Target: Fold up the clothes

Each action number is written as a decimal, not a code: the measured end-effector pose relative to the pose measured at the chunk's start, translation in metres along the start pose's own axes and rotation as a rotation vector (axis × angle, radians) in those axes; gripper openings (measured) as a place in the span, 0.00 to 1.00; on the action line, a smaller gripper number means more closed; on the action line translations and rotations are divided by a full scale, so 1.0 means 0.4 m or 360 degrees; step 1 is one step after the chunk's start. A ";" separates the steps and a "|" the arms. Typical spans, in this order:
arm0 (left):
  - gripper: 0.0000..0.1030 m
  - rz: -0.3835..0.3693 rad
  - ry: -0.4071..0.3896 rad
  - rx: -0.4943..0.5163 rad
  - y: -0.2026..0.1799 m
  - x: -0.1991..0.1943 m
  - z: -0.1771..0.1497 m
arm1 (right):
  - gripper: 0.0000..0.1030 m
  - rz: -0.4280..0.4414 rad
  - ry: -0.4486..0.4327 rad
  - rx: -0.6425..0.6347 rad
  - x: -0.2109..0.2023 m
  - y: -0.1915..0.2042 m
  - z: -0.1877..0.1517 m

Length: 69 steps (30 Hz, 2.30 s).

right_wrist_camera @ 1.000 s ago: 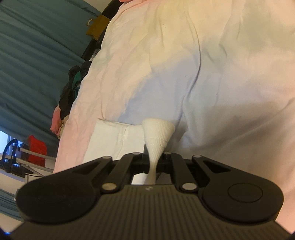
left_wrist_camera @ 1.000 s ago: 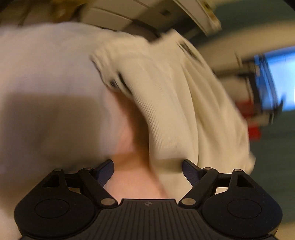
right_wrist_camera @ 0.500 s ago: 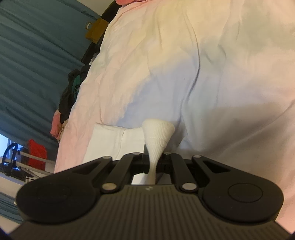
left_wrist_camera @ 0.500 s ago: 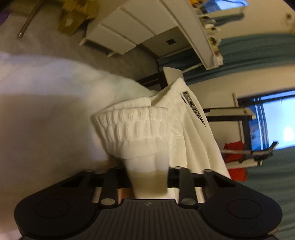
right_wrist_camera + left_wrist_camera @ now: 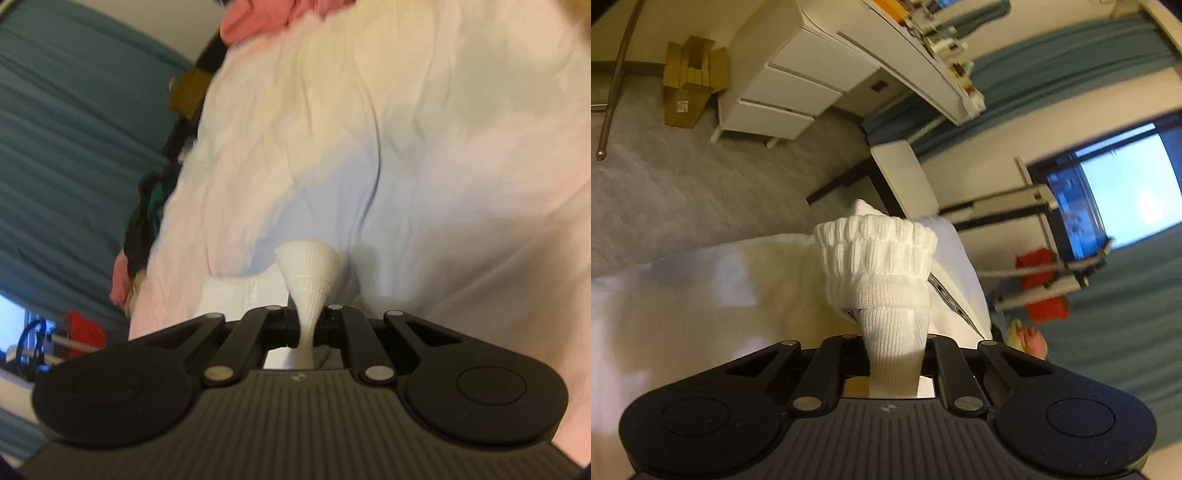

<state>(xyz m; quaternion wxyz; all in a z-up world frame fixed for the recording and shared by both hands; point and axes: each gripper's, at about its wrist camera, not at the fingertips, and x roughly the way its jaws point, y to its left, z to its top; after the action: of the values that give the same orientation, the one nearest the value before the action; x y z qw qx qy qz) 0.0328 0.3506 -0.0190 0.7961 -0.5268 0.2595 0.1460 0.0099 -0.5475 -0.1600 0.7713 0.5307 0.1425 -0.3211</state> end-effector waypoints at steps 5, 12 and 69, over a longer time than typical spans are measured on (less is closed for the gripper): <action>0.11 0.0080 0.0132 0.0052 0.081 -0.100 -0.047 | 0.06 -0.0176 -0.0354 -0.0073 -0.125 0.011 0.007; 0.13 0.0315 0.0249 0.0017 0.257 -0.063 -0.098 | 0.06 -0.0648 -0.0191 0.0182 -0.118 -0.106 0.008; 0.14 0.0370 -0.0093 0.2100 -0.641 0.855 -0.997 | 0.81 0.0286 0.0357 -0.0800 0.046 0.300 -0.391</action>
<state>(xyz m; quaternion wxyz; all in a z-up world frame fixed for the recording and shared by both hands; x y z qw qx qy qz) 0.3403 -0.1314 -0.1409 0.9371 0.1059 0.3278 0.0557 0.1201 -0.3837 -0.1450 0.8834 0.3657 0.2545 -0.1454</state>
